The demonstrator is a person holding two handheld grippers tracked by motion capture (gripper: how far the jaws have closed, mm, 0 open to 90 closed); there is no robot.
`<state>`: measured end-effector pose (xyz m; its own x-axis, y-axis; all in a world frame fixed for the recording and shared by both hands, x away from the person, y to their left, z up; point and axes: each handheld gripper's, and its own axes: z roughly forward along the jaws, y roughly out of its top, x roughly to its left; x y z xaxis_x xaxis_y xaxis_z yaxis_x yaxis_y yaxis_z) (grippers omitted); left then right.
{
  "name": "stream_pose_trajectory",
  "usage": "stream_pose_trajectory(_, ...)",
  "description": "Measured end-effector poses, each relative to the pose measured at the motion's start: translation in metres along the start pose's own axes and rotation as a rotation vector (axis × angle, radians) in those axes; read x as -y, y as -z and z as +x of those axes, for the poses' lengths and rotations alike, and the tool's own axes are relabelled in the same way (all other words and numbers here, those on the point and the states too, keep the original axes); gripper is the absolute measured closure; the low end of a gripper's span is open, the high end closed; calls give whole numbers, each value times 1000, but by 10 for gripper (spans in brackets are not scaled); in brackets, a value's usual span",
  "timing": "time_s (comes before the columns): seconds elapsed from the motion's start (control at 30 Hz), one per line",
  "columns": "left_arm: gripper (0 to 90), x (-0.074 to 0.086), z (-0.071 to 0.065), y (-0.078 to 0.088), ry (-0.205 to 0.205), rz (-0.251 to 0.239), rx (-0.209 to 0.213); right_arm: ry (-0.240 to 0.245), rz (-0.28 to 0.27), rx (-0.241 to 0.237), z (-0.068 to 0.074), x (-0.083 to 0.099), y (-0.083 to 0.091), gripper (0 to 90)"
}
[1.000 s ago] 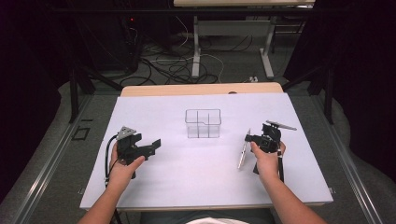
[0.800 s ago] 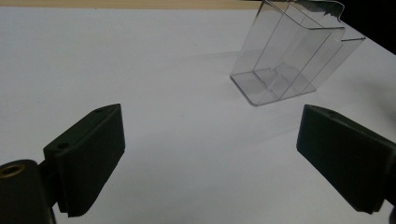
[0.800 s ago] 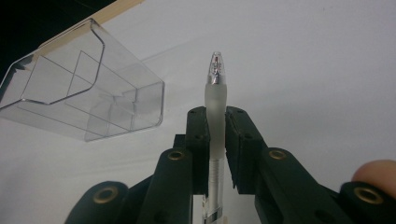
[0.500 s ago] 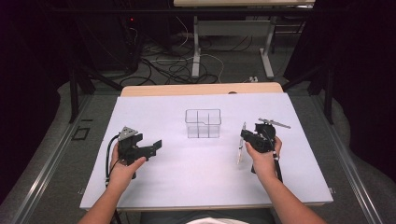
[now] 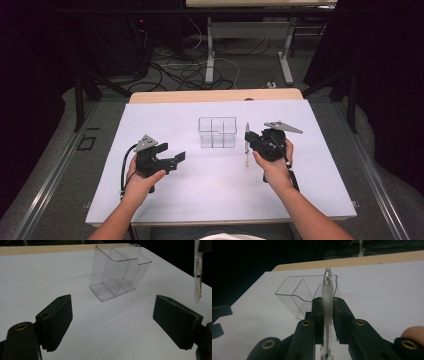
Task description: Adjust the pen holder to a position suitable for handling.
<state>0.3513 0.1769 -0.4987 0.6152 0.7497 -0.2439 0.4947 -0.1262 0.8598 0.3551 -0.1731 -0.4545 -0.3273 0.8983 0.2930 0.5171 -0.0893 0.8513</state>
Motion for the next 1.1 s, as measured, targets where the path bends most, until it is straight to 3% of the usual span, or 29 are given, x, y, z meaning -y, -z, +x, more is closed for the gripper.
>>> stream_pose_trajectory(0.2,244,-12,-24,-11,-44,12,62,33,-20,-39,11,2,4,798)
stream_pose_trajectory(0.3,300,-16,-37,-20,-76,26,115,42,-20,-48,15,4,4,798)
stream_pose_trajectory(0.43,314,-22,-53,-32,-130,42,152,53,-28,-54,20,6,4,798)
stream_pose_trajectory(0.5,331,-25,-58,-37,-132,49,170,64,-25,-56,20,7,5,798)
stream_pose_trajectory(0.6,380,-29,-65,-45,-95,60,208,68,-26,-57,21,7,5,798)
stream_pose_trajectory(0.63,397,-29,-68,-48,-58,60,221,68,-25,-57,21,8,5,798)
stream_pose_trajectory(0.83,474,-36,-74,-63,38,73,300,71,-25,-62,21,8,5,798)
stream_pose_trajectory(0.9,493,-37,-75,-67,59,75,330,72,-27,-66,21,8,6,798)
stream_pose_trajectory(1.1,513,-36,-79,-77,94,113,367,60,-30,-68,21,7,8,798)
